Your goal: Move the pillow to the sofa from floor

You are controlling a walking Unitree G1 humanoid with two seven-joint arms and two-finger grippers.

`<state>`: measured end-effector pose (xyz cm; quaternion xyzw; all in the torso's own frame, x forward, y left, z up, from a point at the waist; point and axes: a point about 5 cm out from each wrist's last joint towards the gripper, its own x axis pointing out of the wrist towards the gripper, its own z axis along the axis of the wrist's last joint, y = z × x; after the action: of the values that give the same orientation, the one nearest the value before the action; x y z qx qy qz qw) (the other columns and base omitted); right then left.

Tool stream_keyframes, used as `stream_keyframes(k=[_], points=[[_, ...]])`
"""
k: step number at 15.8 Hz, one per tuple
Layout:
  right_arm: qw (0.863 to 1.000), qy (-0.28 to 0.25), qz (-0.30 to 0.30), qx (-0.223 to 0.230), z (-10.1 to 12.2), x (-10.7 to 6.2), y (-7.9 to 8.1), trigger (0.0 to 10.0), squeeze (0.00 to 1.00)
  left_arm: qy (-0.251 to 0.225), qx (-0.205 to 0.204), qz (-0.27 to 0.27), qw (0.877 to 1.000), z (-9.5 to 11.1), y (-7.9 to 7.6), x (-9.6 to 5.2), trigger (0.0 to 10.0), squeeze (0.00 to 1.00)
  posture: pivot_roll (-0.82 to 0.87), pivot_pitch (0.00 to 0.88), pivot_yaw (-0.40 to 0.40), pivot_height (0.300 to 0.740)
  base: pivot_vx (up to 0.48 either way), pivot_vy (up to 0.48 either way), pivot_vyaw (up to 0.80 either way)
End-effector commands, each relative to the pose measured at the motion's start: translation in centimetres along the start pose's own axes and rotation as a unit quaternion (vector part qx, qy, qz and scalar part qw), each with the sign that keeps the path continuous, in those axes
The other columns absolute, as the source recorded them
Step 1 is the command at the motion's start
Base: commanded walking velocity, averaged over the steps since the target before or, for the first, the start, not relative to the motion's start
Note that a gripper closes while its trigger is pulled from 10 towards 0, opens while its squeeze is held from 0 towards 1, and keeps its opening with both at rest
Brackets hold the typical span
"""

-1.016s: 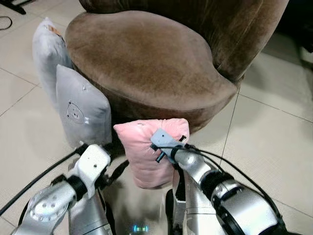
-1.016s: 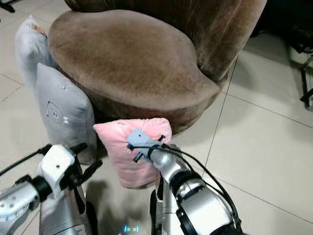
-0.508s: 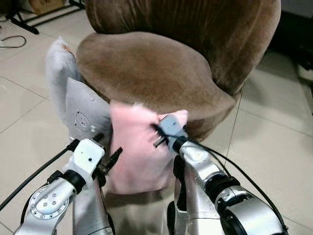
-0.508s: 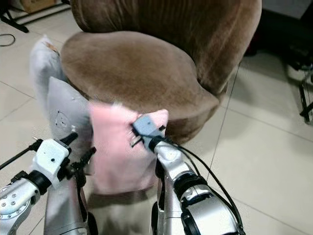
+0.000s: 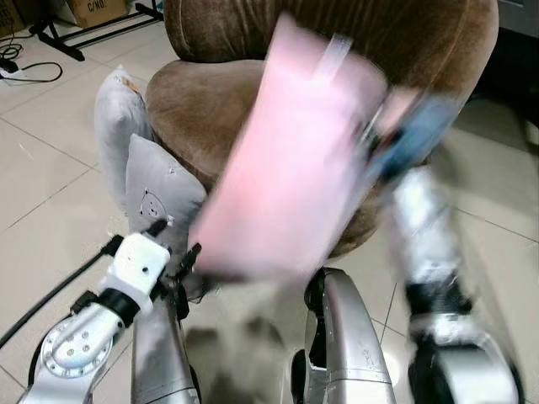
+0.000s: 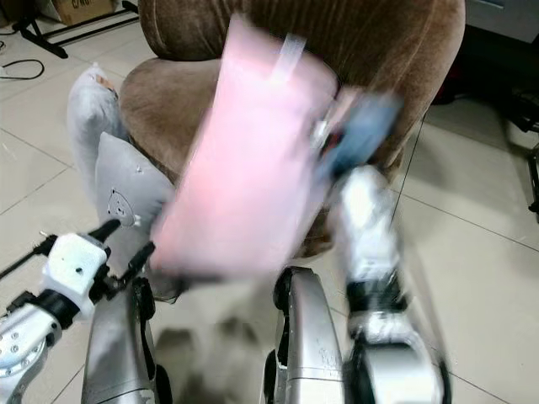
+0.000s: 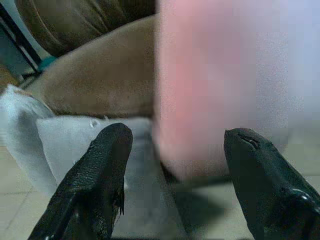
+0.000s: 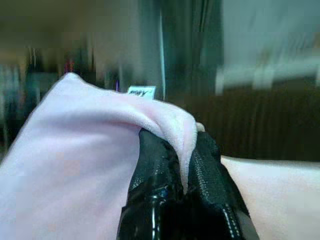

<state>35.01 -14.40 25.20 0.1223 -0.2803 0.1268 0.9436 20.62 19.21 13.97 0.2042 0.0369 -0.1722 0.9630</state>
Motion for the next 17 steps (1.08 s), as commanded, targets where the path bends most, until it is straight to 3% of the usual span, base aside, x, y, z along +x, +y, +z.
stream_keyframes(k=[1, 2, 3, 4, 6, 9, 12, 17], points=[[0.999, -0.039, -0.009, 0.026, 2.3, 0.7, 0.1, 0.0, 0.0, -0.006, 0.004, 0.007, 1.0, 0.3, 0.2, 0.0, 10.0, 0.0, -0.02, 0.0, -0.045, 0.421, 0.0, 0.0, 0.0], [0.998, -0.043, -0.008, 0.045, 3.6, 1.3, 0.5, 0.0, 0.0, -0.009, 0.004, 0.005, 1.0, 0.3, 0.2, 0.2, 10.0, 0.0, -0.03, 0.0, -0.034, 0.421, 0.0, 0.0, 0.0], [0.998, -0.032, -0.014, 0.055, 3.4, 1.2, 0.6, 0.0, 0.0, -0.01, 0.004, 0.004, 1.0, 0.3, 0.2, 0.3, 10.0, 0.0, -0.03, 0.0, -0.032, 0.421, 0.0, 0.0, 0.0], [0.997, 0.009, -0.043, 0.068, 1.9, 0.6, 0.7, 10.0, 0.0, -0.011, 0.009, 0.005, 1.0, 0.3, 0.4, 0.7, 10.0, 0.0, -0.02, 0.0, -0.032, 0.421, 0.0, 0.0, 0.0], [0.992, 0.088, -0.04, 0.078, -1.5, -0.9, 2.5, 10.0, 0.0, -0.017, 0.008, 0.018, 1.0, 0.5, 1.1, 0.9, 10.0, 0.0, -0.03, 0.0, -0.022, 0.421, 0.0, 0.0, 0.0], [0.973, 0.205, -0.058, 0.087, -6.5, -4.6, 3.0, 10.0, 0.0, -0.015, 0.022, 0.034, 0.999, 0.2, 1.4, 1.3, 10.0, 0.0, -0.03, 0.0, -0.036, 0.439, 0.0, 0.0, 0.0], [0.963, 0.25, -0.055, 0.08, -7.4, -5.9, 3.1, 10.0, 0.0, -0.014, 0.013, 0.057, 0.998, 0.1, 1.6, 1.0, 10.0, 0.0, -0.02, 0.0, -0.052, 0.464, 0.0, 0.0, 0.0], [0.964, 0.252, -0.049, 0.073, -6.8, -6.3, 3.1, 10.0, 0.0, -0.01, -0.012, 0.087, 0.996, -0.1, 1.4, 2.1, 10.0, 0.0, -0.03, 0.0, -0.031, 0.509, 0.0, 0.0, 0.0]])
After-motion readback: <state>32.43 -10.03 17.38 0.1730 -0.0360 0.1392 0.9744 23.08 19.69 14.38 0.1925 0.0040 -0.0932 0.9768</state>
